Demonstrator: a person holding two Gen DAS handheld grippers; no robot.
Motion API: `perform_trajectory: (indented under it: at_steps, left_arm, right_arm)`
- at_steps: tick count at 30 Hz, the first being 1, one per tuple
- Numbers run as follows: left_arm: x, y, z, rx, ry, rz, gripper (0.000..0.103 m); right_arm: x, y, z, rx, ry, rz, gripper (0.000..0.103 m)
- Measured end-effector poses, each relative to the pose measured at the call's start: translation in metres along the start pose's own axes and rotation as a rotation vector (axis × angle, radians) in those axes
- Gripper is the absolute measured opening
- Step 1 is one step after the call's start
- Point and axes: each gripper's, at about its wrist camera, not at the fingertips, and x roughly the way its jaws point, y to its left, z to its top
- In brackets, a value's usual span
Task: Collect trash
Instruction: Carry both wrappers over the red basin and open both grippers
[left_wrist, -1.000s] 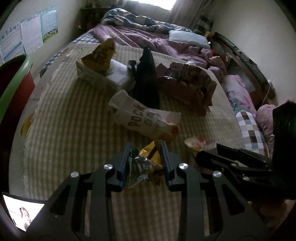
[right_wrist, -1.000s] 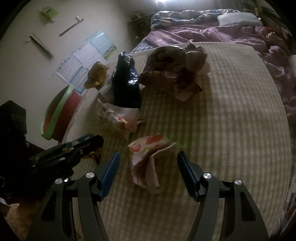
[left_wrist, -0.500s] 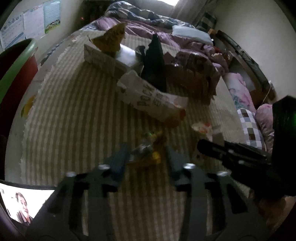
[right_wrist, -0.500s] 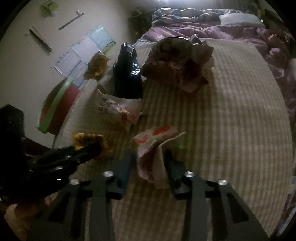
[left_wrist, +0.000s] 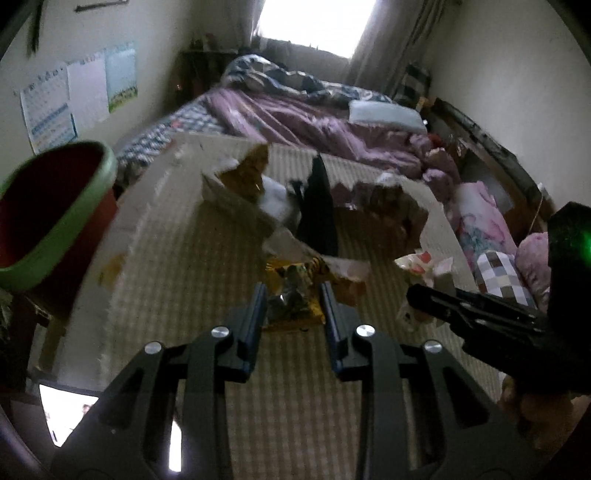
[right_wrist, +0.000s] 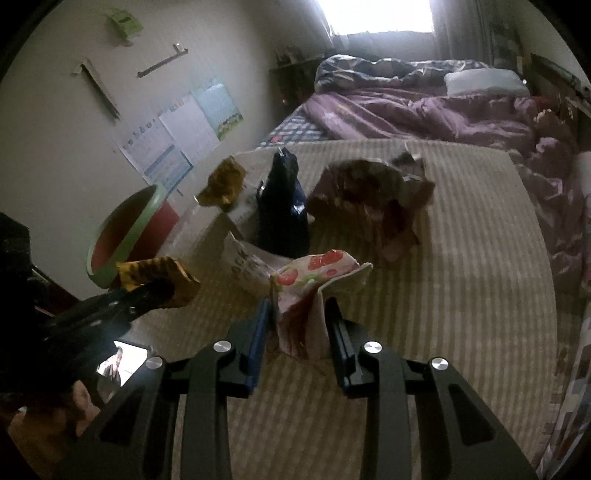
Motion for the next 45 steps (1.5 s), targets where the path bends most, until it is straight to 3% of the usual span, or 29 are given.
perform_trajectory:
  at_steps: [19,33,45]
  left_arm:
    - [-0.024,0.053,0.008,-0.020,-0.042,0.056,0.029]
    - [-0.061,0.148,0.025,-0.134,-0.114,0.201,0.029]
    - [-0.061,0.178,0.025,-0.160,-0.099,0.205,0.029]
  right_arm:
    - [0.024,0.066,0.023,-0.074,-0.004,0.031,0.032]
    - [0.052,0.123,0.043,-0.148,-0.006,0.089,0.032]
    - [0.077,0.157,0.050,-0.183,0.017,0.114,0.032]
